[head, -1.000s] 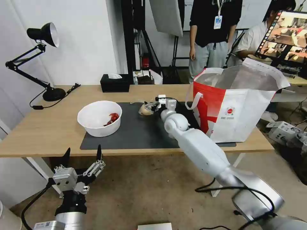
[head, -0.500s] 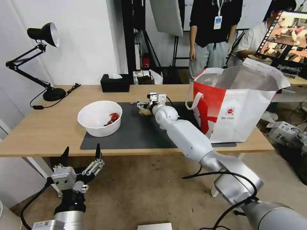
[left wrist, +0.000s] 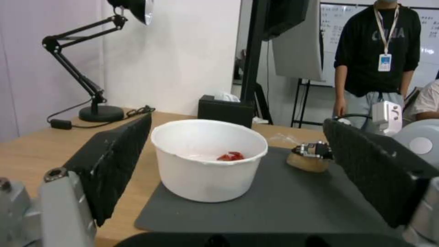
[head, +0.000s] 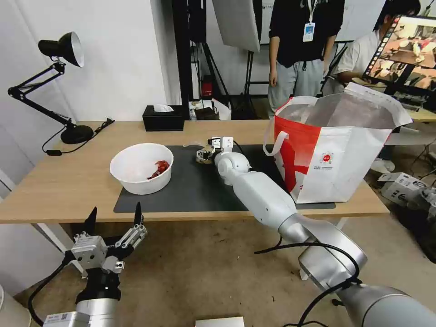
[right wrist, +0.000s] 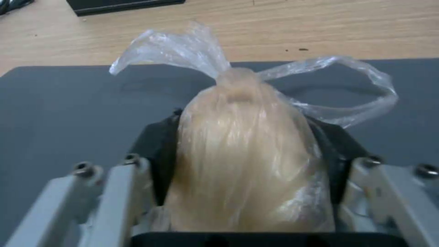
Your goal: Pick up the trash from the table and place it into the takeout bag.
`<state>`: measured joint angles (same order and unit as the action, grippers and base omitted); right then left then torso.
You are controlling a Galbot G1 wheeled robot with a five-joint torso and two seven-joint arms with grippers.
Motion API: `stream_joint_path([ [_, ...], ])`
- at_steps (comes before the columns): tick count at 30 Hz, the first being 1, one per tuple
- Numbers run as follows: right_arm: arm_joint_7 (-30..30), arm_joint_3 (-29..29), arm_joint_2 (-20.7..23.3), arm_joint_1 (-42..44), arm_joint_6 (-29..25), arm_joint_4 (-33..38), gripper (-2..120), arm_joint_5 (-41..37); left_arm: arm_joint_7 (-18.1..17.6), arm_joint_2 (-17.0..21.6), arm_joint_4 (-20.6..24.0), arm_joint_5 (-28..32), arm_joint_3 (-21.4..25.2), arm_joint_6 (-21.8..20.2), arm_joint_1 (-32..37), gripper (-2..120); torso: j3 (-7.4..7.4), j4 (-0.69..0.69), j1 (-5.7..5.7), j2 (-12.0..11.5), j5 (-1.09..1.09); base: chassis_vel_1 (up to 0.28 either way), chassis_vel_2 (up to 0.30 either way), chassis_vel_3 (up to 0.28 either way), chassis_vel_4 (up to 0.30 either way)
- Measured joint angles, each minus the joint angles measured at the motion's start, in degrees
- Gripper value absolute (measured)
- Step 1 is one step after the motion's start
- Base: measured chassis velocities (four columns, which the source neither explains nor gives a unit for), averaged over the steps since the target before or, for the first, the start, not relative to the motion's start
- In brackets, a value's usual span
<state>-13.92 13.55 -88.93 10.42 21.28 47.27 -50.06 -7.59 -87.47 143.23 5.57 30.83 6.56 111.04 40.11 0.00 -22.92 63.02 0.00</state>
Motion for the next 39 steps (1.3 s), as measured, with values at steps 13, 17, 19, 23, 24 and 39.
stream_joint_path([
  [13, -1.6, 0.0, 1.7, 1.3, -0.2, 3.2, 11, 0.1, 0.0, -0.1, 0.0, -0.1, -0.1, 0.1, 0.0, 100, 0.0, 0.0, 0.0, 0.0, 0.0, 0.0, 0.0, 0.0, 0.0],
  [17, -2.0, 0.1, 2.6, 1.6, -1.0, 5.6, 5, 0.2, 0.0, -0.1, 0.0, -0.1, -0.1, 0.2, -0.1, 100, 0.0, 0.0, 0.0, 0.0, 0.0, 0.0, 0.0, 0.0, 0.0],
  [19, -2.1, 0.1, 3.1, 1.8, -1.5, 7.0, 5, 0.9, 0.0, -0.1, 0.0, -0.2, -0.2, 0.2, -0.1, 100, 0.0, 0.0, 0.0, 0.0, 0.0, 0.0, 0.0, 0.0, 0.0],
  [23, -2.6, 0.3, 5.9, 2.1, -2.1, 14.0, 5, 2.5, 0.0, -0.1, 0.0, -0.2, -0.2, 0.2, -0.3, 100, 0.0, 0.01, 0.0, 0.0, 0.0, 0.0, 0.0, 0.0, 0.0],
  [24, -3.4, 0.4, 7.1, 2.1, -2.1, 17.0, 5, 2.6, 0.0, -0.1, 0.0, -0.2, -0.2, 0.2, -0.3, 100, 0.0, 0.0, 0.0, 0.0, 0.0, 0.0, 0.0, 0.0, 0.0],
  [39, -16.2, -5.9, 20.6, -4.1, 5.6, 39.5, 4, -3.3, 0.0, 0.5, 0.0, 0.5, -0.2, 0.2, -1.0, 100, 0.0, 0.0, 0.0, 0.0, 0.01, 0.0, 0.0, 0.0, 0.0],
])
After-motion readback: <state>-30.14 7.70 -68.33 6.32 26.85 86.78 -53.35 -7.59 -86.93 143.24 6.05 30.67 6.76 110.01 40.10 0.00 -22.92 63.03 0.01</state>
